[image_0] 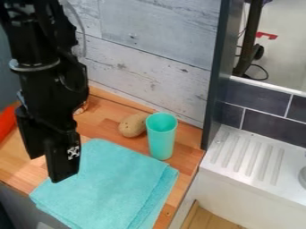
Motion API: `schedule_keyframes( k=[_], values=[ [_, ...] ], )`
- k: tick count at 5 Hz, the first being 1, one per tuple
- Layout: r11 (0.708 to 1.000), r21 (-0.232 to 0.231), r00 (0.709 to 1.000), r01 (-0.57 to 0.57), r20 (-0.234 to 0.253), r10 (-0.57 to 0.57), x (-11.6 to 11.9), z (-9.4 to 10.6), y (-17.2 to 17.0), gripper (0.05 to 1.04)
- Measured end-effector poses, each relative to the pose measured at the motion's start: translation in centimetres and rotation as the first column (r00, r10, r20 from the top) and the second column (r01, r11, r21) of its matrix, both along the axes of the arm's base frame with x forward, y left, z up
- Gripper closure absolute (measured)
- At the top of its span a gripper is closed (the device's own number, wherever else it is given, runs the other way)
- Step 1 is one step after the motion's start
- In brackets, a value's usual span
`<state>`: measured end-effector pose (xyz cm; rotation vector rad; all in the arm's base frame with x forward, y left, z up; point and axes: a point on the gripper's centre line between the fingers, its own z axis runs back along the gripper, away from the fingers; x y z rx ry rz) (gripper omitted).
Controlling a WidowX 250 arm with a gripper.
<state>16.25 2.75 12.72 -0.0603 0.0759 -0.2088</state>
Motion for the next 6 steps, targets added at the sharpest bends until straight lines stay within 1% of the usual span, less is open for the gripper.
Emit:
schedule_keyframes(
  k=[1, 2, 3, 4, 5, 6],
  values=[
    [1.0, -0.001, 1.0, -0.001, -0.011, 0.001, -0.1, -0.3, 0.0, 0.083],
    [0.999, 0.032, 0.999, 0.016, 0.044, -0.018, 1.7, -1.0, -0.3, 0.083],
    [0.999, 0.051, 0.995, 0.004, 0.103, -0.009, 3.3, -1.7, -0.1, 0.083],
    [0.999, 0.052, 0.992, -0.011, 0.123, 0.004, 4.7, -3.2, 0.1, 0.083],
    [0.999, 0.022, 0.992, -0.028, 0.123, 0.025, 5.6, -4.8, 0.5, 0.083],
    [0.999, 0.014, 0.993, -0.037, 0.112, 0.035, 6.4, -6.3, 1.4, 0.083]
  ],
)
